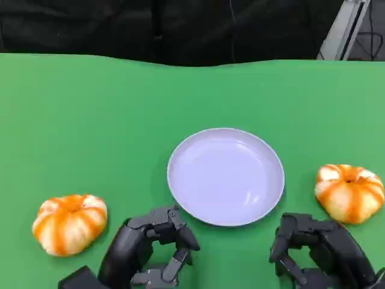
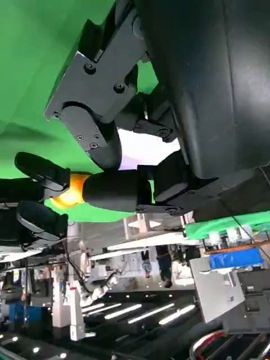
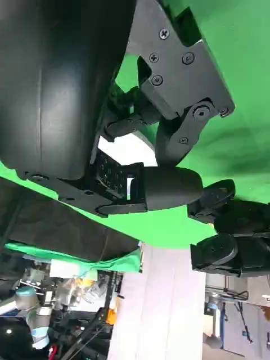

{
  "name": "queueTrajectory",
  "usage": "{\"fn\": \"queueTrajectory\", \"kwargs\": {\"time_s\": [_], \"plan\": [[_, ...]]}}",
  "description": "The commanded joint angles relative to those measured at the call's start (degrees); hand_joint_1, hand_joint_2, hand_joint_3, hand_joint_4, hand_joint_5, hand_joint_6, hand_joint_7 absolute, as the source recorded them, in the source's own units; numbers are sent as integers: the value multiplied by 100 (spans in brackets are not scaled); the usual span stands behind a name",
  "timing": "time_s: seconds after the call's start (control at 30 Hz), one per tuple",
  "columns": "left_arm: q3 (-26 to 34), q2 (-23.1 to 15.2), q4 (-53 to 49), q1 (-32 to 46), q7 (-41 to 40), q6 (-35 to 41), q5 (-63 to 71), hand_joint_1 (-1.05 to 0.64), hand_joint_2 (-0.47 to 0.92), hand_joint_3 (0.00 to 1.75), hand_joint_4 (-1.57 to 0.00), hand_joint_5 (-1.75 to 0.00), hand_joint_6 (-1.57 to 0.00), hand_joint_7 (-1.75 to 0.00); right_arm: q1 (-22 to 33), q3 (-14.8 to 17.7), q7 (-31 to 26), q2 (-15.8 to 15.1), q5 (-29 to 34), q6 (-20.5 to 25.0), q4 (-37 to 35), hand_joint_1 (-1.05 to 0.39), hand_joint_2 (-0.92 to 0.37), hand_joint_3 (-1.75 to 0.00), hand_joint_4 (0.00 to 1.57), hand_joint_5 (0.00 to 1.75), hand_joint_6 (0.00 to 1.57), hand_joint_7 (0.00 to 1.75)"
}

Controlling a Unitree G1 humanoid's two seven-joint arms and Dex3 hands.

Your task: Grasp the bread from the table and place it into the plate.

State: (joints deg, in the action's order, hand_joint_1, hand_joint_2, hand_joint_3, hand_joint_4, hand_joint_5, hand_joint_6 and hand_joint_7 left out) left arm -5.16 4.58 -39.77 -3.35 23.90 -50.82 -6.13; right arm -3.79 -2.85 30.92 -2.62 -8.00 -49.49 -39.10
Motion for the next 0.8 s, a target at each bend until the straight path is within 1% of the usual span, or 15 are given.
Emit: {"fn": "queueTrajectory", "kwargs": {"time_s": [0.03, 0.47, 0.57, 0.7, 0.77, 0.8], "plan": [[3, -74, -43, -39, 43, -45, 1, -16, 58, 106, -75, -164, -80, -135, -36, 50, -15, -55, -46, -24, -6, -12, -57, -104, 80, 162, 82, 135], [2, -67, -50, -50, 88, -26, -48, -16, 58, 105, -74, -165, -80, -136, -26, 44, -17, -66, -38, 21, 32, -12, -57, -104, 80, 161, 82, 134], [6, -76, -59, -56, 48, -48, -4, -16, 58, 106, -74, -166, -79, -136, -58, 55, -8, -61, -41, -67, -46, -12, -57, -103, 80, 160, 82, 134], [10, -79, -46, -46, 29, -62, 13, -17, 58, 106, -74, -165, -79, -136, -45, 49, 0, -55, -57, -38, -15, -13, -57, -104, 80, 161, 82, 134], [23, -68, -49, -43, 1, -74, 14, -16, 58, 105, -75, -163, -80, -135, -44, 46, 16, -52, -73, -31, -12, -13, -57, -104, 80, 162, 82, 135], [35, -59, -59, -47, -18, -91, 15, -14, 59, 103, -76, -158, -82, -128, -50, 48, 28, -50, -84, -37, -22, -13, -57, -104, 80, 162, 82, 135]]}}
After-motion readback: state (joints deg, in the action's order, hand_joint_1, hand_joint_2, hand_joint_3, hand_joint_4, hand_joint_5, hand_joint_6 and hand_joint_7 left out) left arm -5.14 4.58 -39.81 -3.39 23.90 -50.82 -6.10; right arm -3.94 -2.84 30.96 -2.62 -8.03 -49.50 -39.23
